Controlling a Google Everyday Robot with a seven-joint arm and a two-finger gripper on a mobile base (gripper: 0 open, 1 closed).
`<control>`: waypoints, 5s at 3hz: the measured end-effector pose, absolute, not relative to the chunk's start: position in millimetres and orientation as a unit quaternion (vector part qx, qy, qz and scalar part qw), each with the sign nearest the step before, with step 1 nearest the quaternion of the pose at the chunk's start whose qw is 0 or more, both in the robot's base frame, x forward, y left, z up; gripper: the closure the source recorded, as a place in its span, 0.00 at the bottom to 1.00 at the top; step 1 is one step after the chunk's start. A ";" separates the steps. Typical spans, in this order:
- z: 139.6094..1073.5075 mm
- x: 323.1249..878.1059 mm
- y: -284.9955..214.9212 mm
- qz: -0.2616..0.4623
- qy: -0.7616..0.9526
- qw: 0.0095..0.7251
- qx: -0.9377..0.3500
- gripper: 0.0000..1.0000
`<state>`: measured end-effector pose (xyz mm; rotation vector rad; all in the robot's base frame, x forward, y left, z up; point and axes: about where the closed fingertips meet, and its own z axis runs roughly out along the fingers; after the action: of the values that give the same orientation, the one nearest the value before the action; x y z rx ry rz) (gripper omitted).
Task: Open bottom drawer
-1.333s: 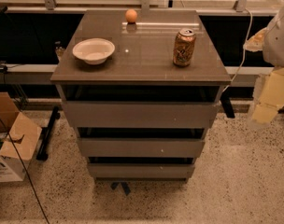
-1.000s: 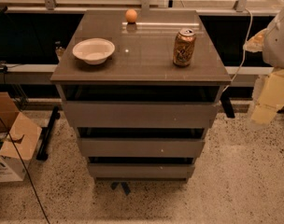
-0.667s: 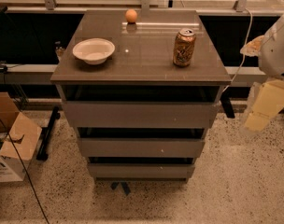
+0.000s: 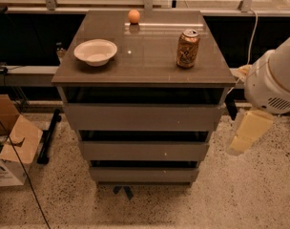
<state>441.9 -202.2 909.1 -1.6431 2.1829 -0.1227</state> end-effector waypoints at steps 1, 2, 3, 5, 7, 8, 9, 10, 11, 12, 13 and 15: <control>870.6 450.6 -208.0 -0.030 0.789 0.196 -0.581 0.00; 870.6 450.6 -208.0 -0.030 0.789 0.196 -0.581 0.00; 861.5 450.2 -202.7 -0.034 0.790 0.183 -0.585 0.00; 807.3 452.3 -198.4 -0.017 0.801 0.211 -0.560 0.00; 753.4 473.0 -206.4 0.005 0.814 0.256 -0.522 0.00; 751.1 476.0 -206.3 0.003 0.815 0.258 -0.519 0.00; 748.8 476.0 -206.3 -0.005 0.819 0.253 -0.515 0.00; 726.6 475.8 -203.8 -0.019 0.830 0.253 -0.496 0.00; 691.7 482.9 -202.2 -0.027 0.842 0.275 -0.464 0.00; 666.4 494.9 -200.8 -0.018 0.846 0.295 -0.443 0.00; 620.7 508.4 -207.0 0.002 0.858 0.292 -0.422 0.00; 579.2 512.5 -210.0 0.030 0.870 0.275 -0.408 0.00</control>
Offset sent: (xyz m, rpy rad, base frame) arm 0.0071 -0.0053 -0.0330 0.0157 0.0242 -0.0130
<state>512.5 -210.0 579.2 -1.0966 2.3380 0.0802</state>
